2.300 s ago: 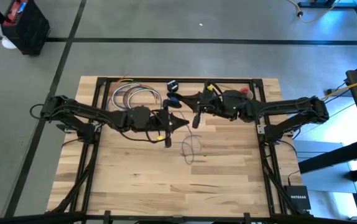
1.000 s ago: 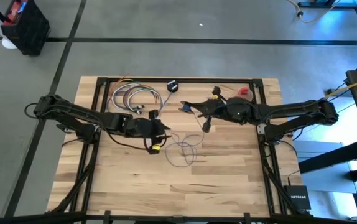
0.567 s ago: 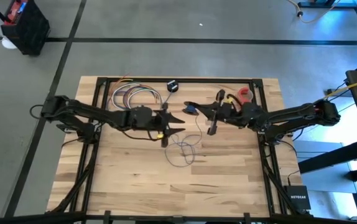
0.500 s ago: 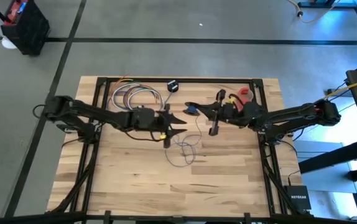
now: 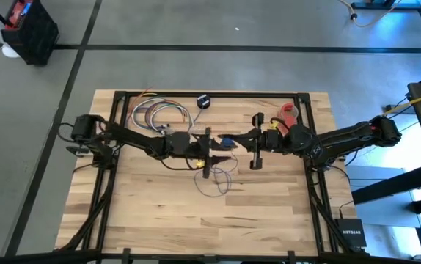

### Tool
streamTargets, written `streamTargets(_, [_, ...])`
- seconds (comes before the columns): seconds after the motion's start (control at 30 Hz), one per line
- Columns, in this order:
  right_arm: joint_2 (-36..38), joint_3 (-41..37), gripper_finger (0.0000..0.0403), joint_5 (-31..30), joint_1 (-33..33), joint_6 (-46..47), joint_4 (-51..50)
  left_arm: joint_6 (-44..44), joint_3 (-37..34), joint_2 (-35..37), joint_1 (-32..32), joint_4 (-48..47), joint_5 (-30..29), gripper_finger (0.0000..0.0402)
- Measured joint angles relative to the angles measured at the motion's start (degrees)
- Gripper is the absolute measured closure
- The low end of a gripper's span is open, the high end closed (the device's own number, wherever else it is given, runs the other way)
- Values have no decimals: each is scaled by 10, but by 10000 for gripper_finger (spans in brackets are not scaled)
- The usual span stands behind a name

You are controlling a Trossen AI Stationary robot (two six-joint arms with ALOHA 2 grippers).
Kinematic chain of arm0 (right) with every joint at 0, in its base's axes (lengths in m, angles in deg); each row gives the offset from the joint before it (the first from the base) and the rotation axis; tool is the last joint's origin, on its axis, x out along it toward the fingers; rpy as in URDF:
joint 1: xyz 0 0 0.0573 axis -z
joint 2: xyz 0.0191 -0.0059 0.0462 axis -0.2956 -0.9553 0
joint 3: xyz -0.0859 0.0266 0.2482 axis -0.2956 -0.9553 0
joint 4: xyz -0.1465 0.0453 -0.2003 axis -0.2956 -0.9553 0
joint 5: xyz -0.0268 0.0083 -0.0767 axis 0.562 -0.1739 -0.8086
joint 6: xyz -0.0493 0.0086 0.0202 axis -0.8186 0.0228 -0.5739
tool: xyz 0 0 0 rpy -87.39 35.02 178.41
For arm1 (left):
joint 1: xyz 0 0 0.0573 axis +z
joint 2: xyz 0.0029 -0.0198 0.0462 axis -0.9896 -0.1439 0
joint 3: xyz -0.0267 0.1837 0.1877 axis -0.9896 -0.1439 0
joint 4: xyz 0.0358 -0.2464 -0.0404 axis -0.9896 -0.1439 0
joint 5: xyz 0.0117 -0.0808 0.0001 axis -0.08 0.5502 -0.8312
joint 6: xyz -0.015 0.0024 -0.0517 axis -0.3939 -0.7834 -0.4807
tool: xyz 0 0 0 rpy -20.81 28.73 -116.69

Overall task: Coil cords
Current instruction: Coil the blue wire onto the black spool

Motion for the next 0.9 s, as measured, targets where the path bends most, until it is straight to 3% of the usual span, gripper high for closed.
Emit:
streamTargets(0.1, [0,0,397,0,0,0,-5,-2,22,-23,0,0,36,269])
streamTargets(0.37, [0,0,397,-1,1,0,-12,2,40,-41,-2,-1,37,273])
streamTargets(0.83, [0,0,397,-1,1,-1,-13,50,40,-42,-2,-4,-6,393])
streamTargets(0.9, [0,0,397,-1,1,-1,-13,51,40,-42,-2,-12,-14,395])
